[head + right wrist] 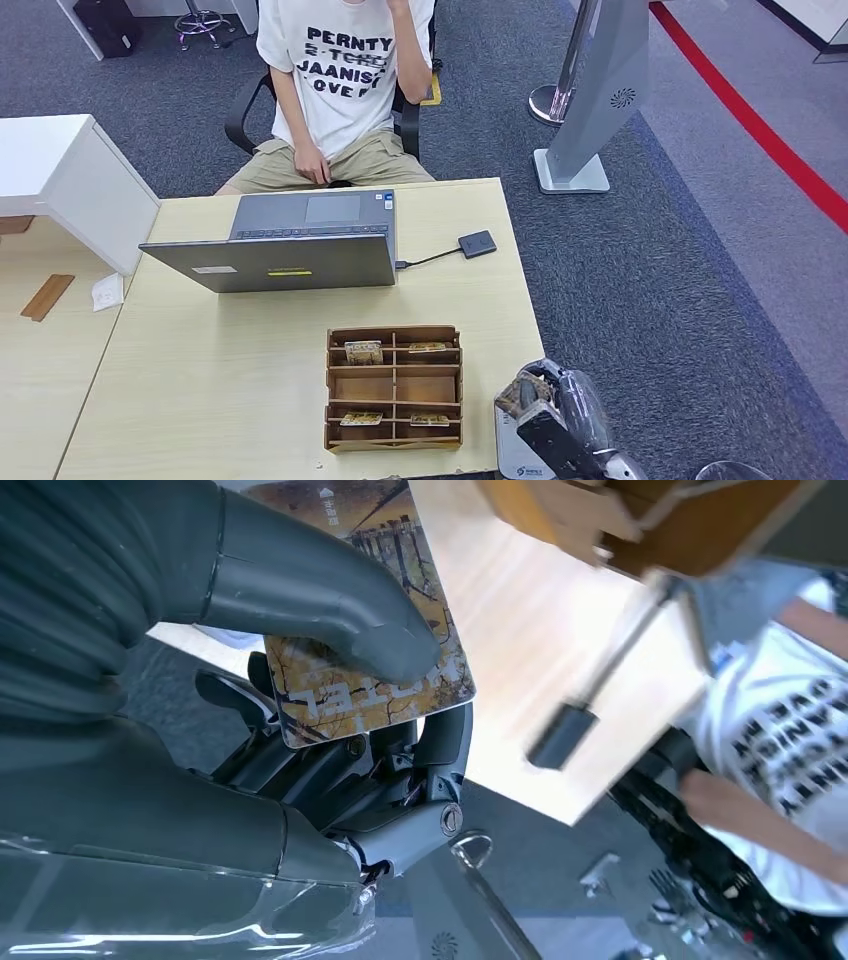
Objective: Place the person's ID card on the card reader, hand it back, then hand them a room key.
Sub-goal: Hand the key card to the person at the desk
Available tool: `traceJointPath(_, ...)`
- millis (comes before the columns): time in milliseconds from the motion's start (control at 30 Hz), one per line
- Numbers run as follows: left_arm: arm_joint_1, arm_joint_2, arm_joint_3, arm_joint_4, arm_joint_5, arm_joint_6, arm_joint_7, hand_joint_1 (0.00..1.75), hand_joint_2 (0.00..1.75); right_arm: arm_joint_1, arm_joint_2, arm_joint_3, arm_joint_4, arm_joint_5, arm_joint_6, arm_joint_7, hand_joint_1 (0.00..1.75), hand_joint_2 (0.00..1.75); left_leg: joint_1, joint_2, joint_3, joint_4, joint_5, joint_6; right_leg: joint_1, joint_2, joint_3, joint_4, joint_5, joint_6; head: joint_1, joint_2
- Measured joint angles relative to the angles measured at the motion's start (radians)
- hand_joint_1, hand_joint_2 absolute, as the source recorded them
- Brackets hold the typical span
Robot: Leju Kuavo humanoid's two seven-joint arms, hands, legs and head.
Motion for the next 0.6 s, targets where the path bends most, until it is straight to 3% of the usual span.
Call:
traceJointPath(333,0.0,0.0,0.0,0.0,-0.007,0.003,-0.002,0.0,0.0,0.032,0.081,-0.058,-0.123,-0.121,-0.04,-0.135,1.75,1.75,0.0,0.0,0.0,0.0,0.0,0.0,0.0,0.0,0.0,0.0,0.0,0.0,0.0,0.0)
traceJointPath(600,-0.001,0.0,0.0,0.0,-0.031,-0.001,-0.004,0.0,0.0,0.008,0.107,-0.065,-0.192,-0.155,0.017,-0.194,1.75,1.75,0.0,0.0,0.0,0.0,0.0,0.0,0.0,0.0,0.0,0.0,0.0,0.0,0.0,0.0)
